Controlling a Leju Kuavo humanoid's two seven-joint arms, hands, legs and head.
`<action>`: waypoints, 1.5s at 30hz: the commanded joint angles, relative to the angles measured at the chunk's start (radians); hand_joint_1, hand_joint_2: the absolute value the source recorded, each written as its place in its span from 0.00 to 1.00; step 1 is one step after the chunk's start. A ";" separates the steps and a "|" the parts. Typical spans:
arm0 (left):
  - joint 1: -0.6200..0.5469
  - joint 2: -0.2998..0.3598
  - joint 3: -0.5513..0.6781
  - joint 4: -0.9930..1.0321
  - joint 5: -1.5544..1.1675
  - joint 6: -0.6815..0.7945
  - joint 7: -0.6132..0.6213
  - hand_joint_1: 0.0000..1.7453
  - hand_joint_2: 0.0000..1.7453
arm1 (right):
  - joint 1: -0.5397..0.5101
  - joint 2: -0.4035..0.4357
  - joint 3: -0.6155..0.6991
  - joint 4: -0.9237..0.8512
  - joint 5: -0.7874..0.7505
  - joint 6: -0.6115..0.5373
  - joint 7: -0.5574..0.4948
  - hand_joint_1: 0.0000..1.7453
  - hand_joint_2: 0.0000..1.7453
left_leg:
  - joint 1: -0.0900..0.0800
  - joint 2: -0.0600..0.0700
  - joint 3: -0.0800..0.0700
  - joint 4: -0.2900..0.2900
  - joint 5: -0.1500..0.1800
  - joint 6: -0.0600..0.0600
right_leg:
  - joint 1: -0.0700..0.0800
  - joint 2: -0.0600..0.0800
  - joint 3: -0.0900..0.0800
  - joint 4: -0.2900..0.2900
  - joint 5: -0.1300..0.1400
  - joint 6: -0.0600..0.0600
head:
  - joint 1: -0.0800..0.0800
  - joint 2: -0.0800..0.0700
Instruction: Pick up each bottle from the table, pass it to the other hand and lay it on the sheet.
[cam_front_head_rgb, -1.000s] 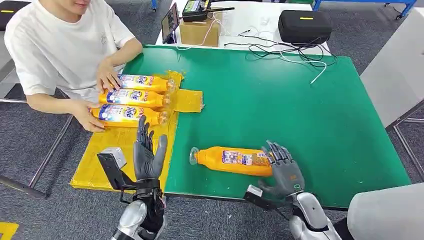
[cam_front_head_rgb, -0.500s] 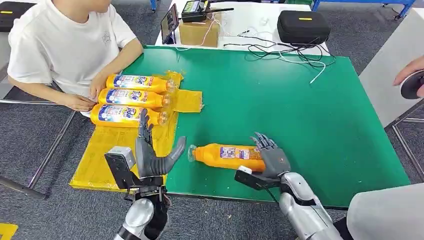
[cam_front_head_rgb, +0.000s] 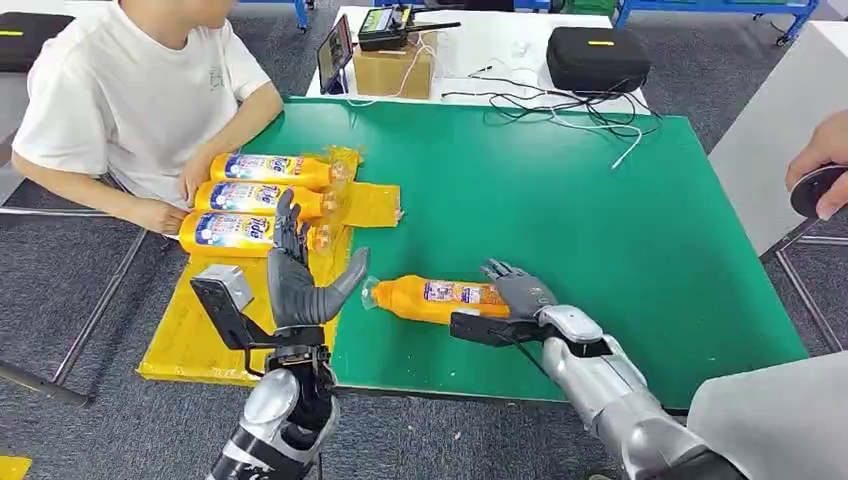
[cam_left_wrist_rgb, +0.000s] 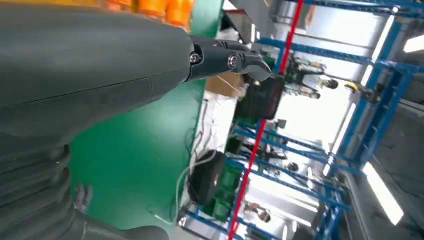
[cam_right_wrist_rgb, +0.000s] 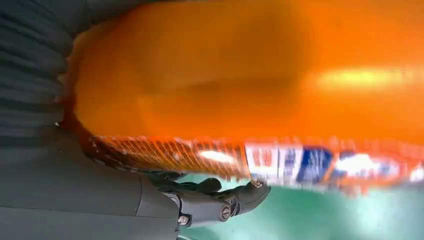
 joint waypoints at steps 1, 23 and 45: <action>-0.040 0.008 -0.018 0.079 -0.008 -0.015 -0.011 0.00 1.00 | 0.013 -0.030 0.102 0.169 -0.036 0.095 -0.010 1.00 1.00 | 0.002 -0.006 -0.001 0.000 0.002 -0.003 | 0.002 -0.006 -0.001 -0.002 0.001 -0.002 | 0.000 0.000; 0.083 0.081 -0.094 -0.005 0.000 -0.205 -0.030 0.00 1.00 | 0.325 0.037 -0.153 -0.168 -0.395 -0.311 -0.405 1.00 1.00 | 0.004 -0.005 0.009 -0.002 -0.004 -0.004 | 0.004 -0.002 0.018 -0.003 -0.003 -0.002 | -0.001 0.000; 0.223 0.108 -0.014 -0.145 -0.018 -0.235 -0.104 0.00 1.00 | 0.609 0.134 -0.255 -0.855 -0.740 -0.569 -0.548 1.00 1.00 | 0.003 -0.007 -0.014 0.000 -0.004 -0.003 | 0.003 -0.004 -0.001 0.001 -0.005 -0.002 | 0.000 0.000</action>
